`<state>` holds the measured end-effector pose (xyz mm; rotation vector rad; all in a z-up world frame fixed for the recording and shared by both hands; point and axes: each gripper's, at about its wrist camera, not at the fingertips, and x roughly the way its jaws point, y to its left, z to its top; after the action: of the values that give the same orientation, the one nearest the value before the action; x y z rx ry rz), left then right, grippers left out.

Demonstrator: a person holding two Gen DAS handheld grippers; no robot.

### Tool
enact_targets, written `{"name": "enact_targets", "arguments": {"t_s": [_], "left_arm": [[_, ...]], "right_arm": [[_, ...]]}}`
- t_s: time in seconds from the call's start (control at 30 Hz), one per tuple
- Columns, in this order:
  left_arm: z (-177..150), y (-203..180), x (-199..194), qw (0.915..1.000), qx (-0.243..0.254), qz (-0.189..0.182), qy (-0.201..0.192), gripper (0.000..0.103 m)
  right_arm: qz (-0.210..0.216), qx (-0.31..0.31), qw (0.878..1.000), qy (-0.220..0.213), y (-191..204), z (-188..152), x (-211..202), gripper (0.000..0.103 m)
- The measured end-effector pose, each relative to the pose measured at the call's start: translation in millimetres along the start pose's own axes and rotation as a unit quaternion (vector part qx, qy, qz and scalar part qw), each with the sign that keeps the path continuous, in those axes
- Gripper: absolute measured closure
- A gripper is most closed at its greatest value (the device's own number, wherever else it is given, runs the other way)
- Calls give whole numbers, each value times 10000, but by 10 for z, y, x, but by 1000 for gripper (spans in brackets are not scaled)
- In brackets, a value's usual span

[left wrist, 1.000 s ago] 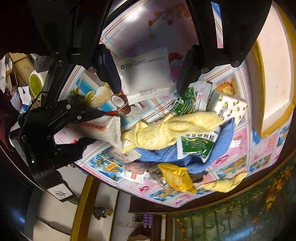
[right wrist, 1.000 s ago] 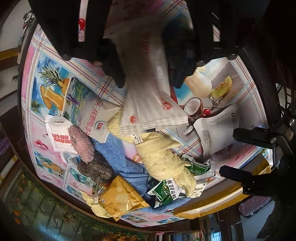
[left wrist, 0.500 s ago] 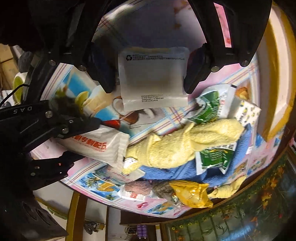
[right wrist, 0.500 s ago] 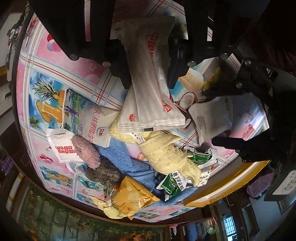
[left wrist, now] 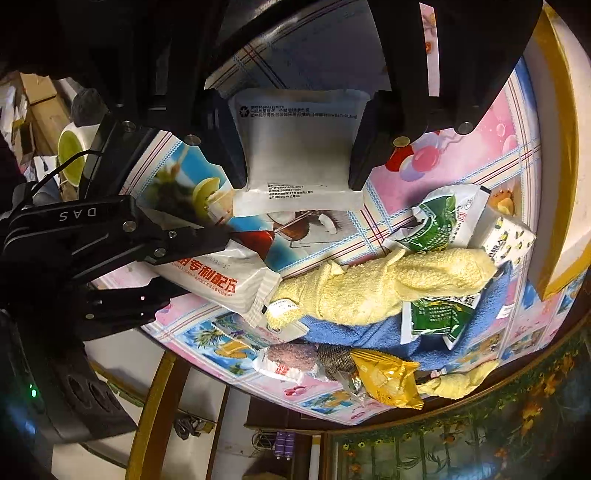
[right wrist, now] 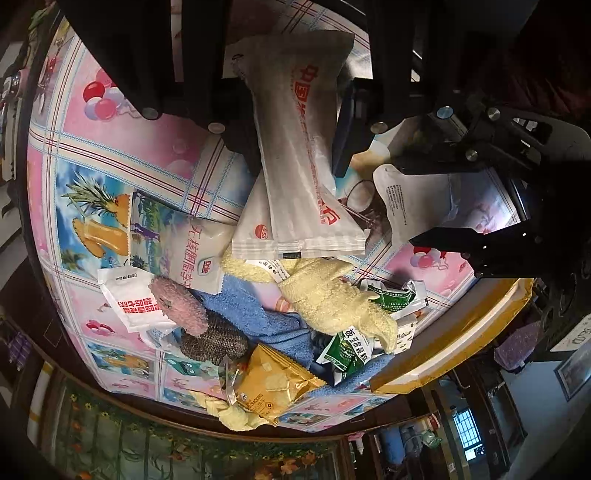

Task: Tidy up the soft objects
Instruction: 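Carry both items over the yellow-rimmed box and open both tools to drop them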

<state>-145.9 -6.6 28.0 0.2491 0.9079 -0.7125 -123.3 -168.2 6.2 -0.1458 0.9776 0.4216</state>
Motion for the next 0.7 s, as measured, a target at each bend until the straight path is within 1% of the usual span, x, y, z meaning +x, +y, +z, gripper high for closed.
{"name": "enact_targets", "arguments": {"t_s": [0.1, 0.2, 0.3, 0.4, 0.43, 0.5, 0.57, 0.63, 0.7], "left_arm": [[17, 133, -292, 9989, -345, -111, -310, 47], [48, 397, -670, 9943, -806, -171, -676, 47], [89, 774, -1051, 9870, -1270, -3, -988, 47], [152, 1183, -1354, 9792, -1615, 366, -1168, 47], [193, 1302, -1411, 9771, -1694, 506, -1186, 47], [229, 1587, -1492, 9716, -1933, 667, -1193, 47], [260, 1848, -1480, 9656, -2180, 698, -1230, 47], [273, 2124, -1418, 9583, -2436, 787, -1266, 47], [263, 2409, -1280, 9500, -2768, 714, -1253, 47]], "right_arm": [[36, 38, 9999, -115, 42, 35, -104, 67], [191, 71, 9994, -267, 105, 137, -219, 67], [626, 132, 9970, -442, 236, 363, -336, 67], [1228, 203, 9903, -621, 435, 693, -403, 67], [1440, 230, 9871, -668, 516, 829, -406, 67], [1761, 244, 9812, -746, 696, 1099, -372, 67], [2055, 337, 9751, -767, 871, 1396, -274, 67], [2374, 540, 9675, -689, 1021, 1699, -104, 67], [2515, 727, 9632, -613, 1153, 1965, 118, 67]]}}
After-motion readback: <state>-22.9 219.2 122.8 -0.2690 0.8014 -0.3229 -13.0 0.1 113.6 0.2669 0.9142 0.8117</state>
